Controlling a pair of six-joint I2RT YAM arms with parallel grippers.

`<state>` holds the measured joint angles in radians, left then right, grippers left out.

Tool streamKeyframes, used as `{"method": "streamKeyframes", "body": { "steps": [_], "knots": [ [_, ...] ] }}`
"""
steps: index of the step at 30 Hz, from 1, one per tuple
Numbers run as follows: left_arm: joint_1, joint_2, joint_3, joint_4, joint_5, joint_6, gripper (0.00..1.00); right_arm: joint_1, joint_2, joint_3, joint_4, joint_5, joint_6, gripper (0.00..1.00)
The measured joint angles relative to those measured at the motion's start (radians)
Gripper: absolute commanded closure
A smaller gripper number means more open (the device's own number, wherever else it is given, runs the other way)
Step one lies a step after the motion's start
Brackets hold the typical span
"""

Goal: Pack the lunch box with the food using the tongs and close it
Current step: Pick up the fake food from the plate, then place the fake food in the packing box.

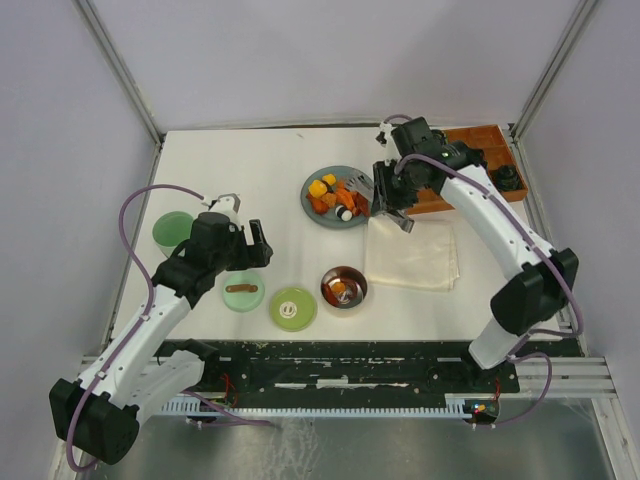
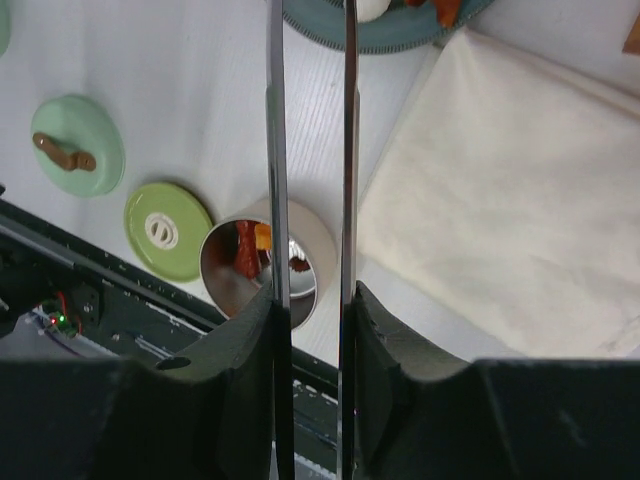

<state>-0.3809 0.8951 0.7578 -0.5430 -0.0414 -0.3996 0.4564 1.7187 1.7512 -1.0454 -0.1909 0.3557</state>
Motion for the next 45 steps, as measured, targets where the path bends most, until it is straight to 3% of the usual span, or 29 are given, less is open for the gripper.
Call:
{"method": "streamKeyframes", "body": {
  "steps": [7, 18, 30, 45],
  "knots": [
    [0.000, 0.000, 0.000, 0.000, 0.010, 0.000, 0.08, 0.038, -0.206, -0.156, -0.061, -0.042, 0.002, 0.66],
    [0.000, -0.002, 0.000, 0.000, 0.017, 0.000, 0.08, 0.274, -0.296, -0.232, -0.243, -0.011, -0.040, 0.65],
    [0.000, -0.002, 0.000, 0.000, 0.019, 0.000, 0.08, 0.439, -0.246, -0.286, -0.311, 0.070, -0.040, 0.63],
    [0.000, -0.002, 0.000, 0.000, 0.022, 0.000, 0.08, 0.501, -0.196, -0.293, -0.330, 0.094, -0.050, 0.59]
  ]
}}
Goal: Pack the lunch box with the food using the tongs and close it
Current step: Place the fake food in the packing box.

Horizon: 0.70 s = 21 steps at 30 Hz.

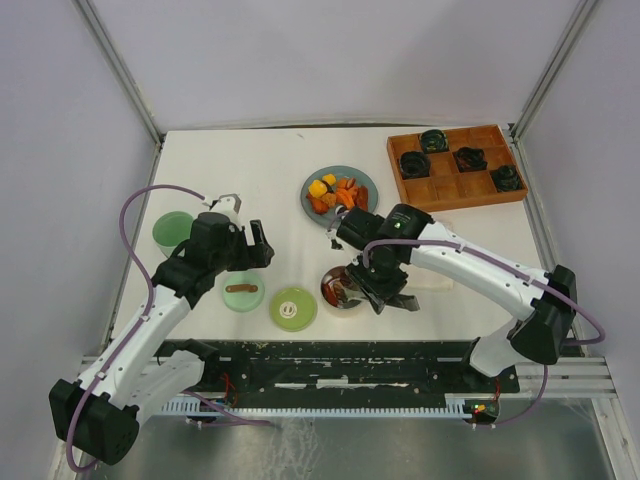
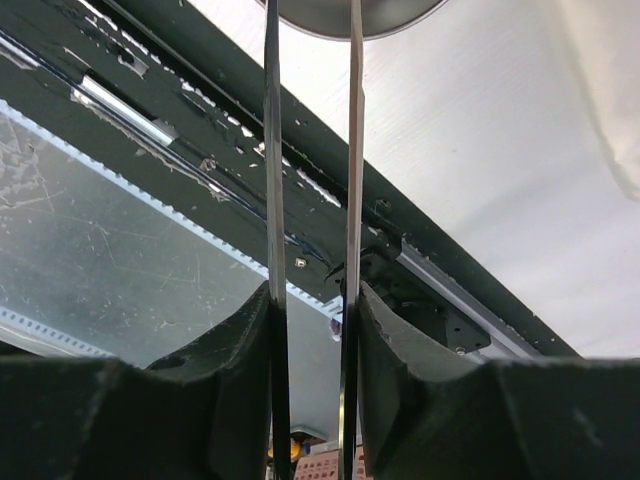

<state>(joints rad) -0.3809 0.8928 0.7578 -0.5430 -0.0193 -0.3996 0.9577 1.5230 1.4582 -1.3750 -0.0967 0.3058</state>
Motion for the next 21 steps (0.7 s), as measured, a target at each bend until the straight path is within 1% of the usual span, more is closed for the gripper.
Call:
{"method": "streamKeyframes", "body": {
  "steps": [3, 5, 11, 17, 21],
  "knots": [
    [0.000, 0.000, 0.000, 0.000, 0.000, 0.000, 0.08, 0.011, 0.000, -0.006, -0.011, -0.002, -0.005, 0.57],
    [0.000, 0.000, 0.000, 0.000, 0.000, 0.000, 0.08, 0.014, 0.000, -0.010, -0.017, -0.004, -0.008, 0.54],
    [0.000, 0.000, 0.000, 0.000, 0.000, 0.000, 0.08, 0.016, -0.017, -0.004, -0.016, 0.009, -0.008, 0.48],
    [0.000, 0.000, 0.000, 0.000, 0.000, 0.000, 0.08, 0.016, -0.066, 0.042, -0.008, 0.061, -0.008, 0.48],
    [0.000, 0.000, 0.000, 0.000, 0.000, 0.000, 0.08, 0.016, -0.095, 0.070, -0.004, 0.134, -0.007, 0.49]
  ]
}}
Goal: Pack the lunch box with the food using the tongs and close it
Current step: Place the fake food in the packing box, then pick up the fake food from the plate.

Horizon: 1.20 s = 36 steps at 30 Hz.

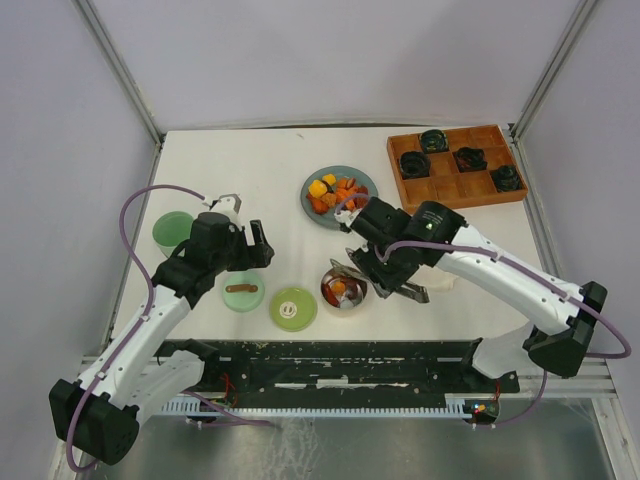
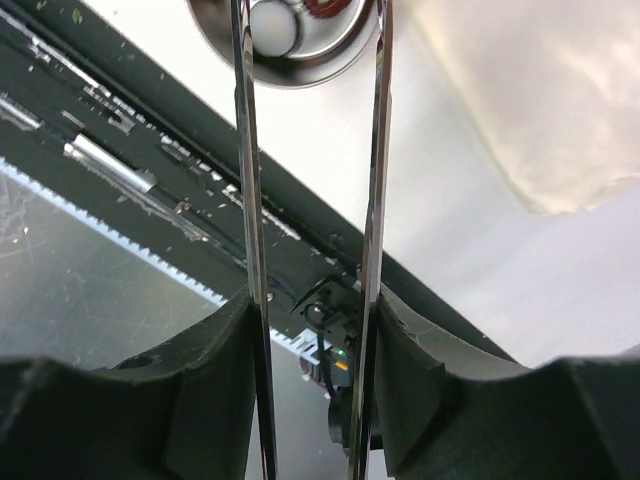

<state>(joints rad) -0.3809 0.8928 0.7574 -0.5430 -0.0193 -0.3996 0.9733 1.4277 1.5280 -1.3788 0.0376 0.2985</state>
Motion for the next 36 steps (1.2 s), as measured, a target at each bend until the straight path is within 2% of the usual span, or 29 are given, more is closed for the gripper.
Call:
{"method": "streamKeyframes", "body": {
  "steps": [6, 14, 18, 25, 36],
  "knots": [
    [0.000, 0.000, -0.001, 0.000, 0.000, 0.000, 0.08, -0.030, -0.033, 0.021, 0.013, 0.137, 0.017, 0.50],
    [0.000, 0.000, -0.002, 0.000, 0.000, 0.000, 0.08, -0.260, -0.037, 0.021, 0.092, 0.198, 0.067, 0.50],
    [0.000, 0.000, -0.003, 0.000, 0.000, 0.000, 0.08, -0.328, -0.020, 0.020, 0.137, 0.176, 0.079, 0.50],
    [0.000, 0.000, -0.005, 0.000, 0.000, 0.000, 0.08, -0.386, 0.116, 0.031, 0.206, 0.113, 0.079, 0.50],
    [0.000, 0.000, -0.005, 0.000, -0.002, 0.000, 0.08, -0.485, 0.407, 0.235, 0.357, -0.070, 0.116, 0.50]
  ]
}}
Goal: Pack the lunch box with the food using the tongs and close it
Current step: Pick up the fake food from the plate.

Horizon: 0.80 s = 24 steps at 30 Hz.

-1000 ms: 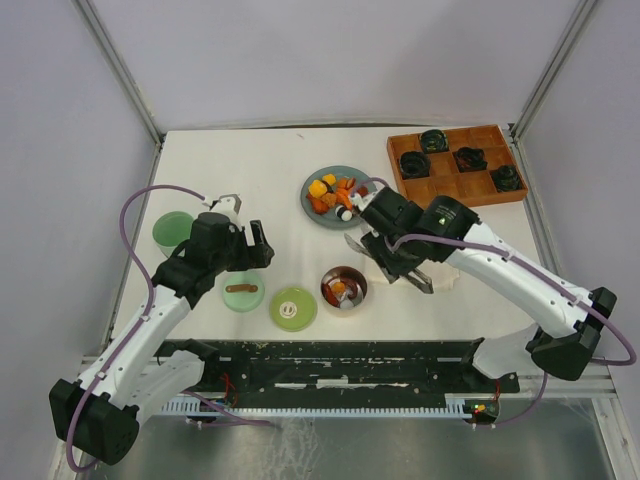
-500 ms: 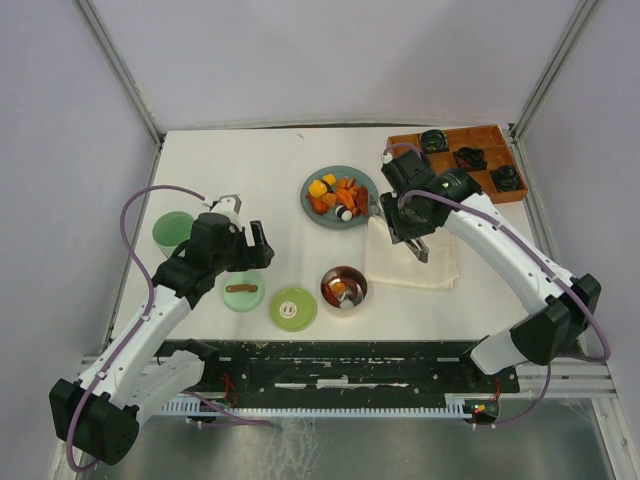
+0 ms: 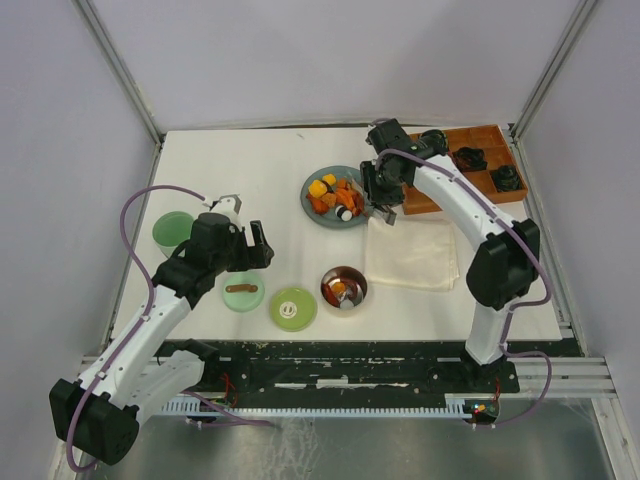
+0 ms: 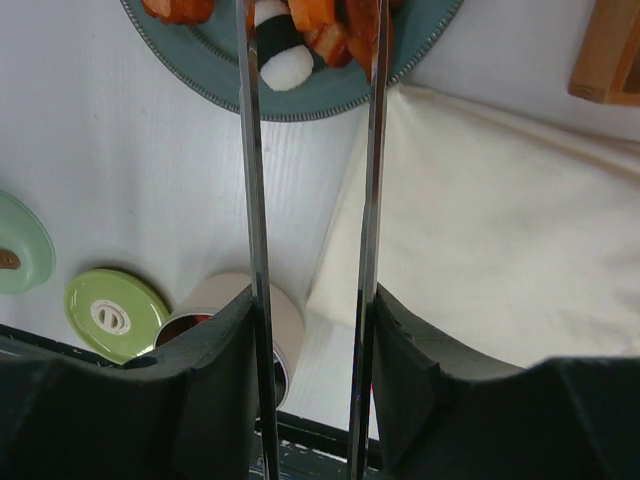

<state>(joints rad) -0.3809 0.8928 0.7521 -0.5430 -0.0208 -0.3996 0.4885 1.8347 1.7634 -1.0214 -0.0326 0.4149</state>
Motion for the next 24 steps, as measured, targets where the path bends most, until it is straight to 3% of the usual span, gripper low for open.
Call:
{"method": "streamKeyframes", "body": {
  "steps": [6, 24],
  "knots": [
    [0.000, 0.000, 0.000, 0.000, -0.003, 0.000, 0.08, -0.007, 0.124, 0.121, 0.011, -0.009, 0.010, 0.52],
    [0.000, 0.000, 0.000, 0.000, -0.003, 0.000, 0.08, -0.088, 0.338, 0.256, 0.037, -0.058, 0.095, 0.57]
  ]
}}
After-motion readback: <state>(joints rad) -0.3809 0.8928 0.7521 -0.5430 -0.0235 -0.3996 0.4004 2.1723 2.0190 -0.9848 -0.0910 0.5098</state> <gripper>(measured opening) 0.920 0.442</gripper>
